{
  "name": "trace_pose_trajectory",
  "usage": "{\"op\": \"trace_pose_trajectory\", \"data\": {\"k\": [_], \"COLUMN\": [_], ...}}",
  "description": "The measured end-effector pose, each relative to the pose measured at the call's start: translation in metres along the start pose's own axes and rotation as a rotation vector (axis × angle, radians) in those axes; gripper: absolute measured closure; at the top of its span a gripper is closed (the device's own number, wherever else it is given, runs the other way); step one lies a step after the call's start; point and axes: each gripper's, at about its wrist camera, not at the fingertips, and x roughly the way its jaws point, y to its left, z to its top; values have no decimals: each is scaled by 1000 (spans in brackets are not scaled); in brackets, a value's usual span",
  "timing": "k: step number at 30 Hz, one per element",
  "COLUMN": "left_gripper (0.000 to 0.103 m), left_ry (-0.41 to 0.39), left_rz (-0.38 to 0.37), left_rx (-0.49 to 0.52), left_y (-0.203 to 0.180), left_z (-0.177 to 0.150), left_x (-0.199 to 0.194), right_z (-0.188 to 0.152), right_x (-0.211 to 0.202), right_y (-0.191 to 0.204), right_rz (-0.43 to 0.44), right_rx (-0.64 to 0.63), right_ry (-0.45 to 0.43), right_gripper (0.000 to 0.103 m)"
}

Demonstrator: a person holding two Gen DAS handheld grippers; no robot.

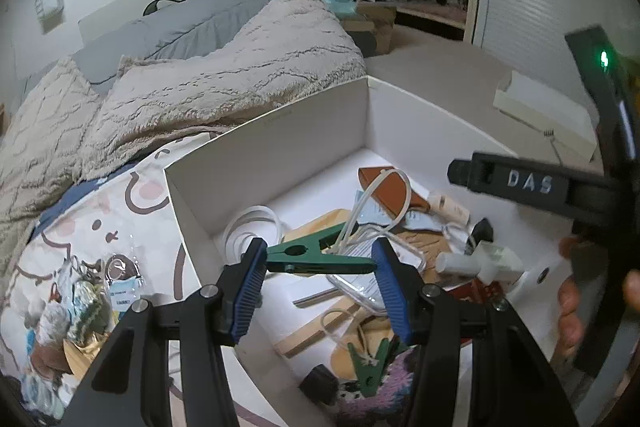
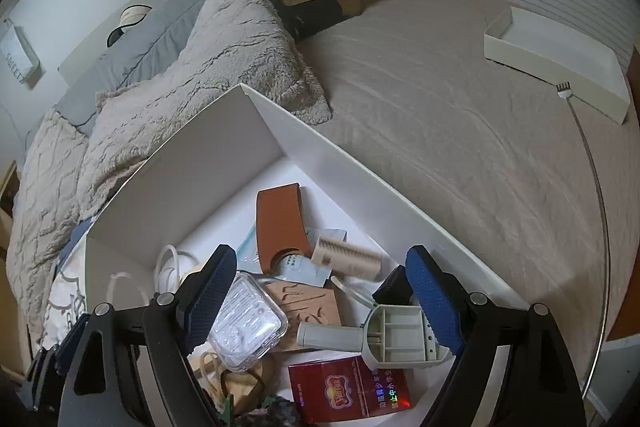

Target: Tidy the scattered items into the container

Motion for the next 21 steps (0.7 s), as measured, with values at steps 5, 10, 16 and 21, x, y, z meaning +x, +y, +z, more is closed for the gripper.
{"op": "trace_pose_trajectory", "data": {"k": [5,10,16,21], "left_gripper": [49,49,49,49], "left_ry": [35,53,76,73], "left_rz": [1,35,75,113], "left_rx": [92,218,276,282], "left_y": [-5,-13,-14,-11], "left_z": [-3,-9,-15,-17], "left_x": [6,8,12,14], "right_z": [-1,-1,-2,-2], "right_x": [0,0,0,0], "right_y": [0,0,2,2], "right_rz": [10,14,13,13], "right_rx": [-5,0,-11,-11], "right_ry": [-5,-4,-7,-7], "right_gripper": [17,17,16,16]}}
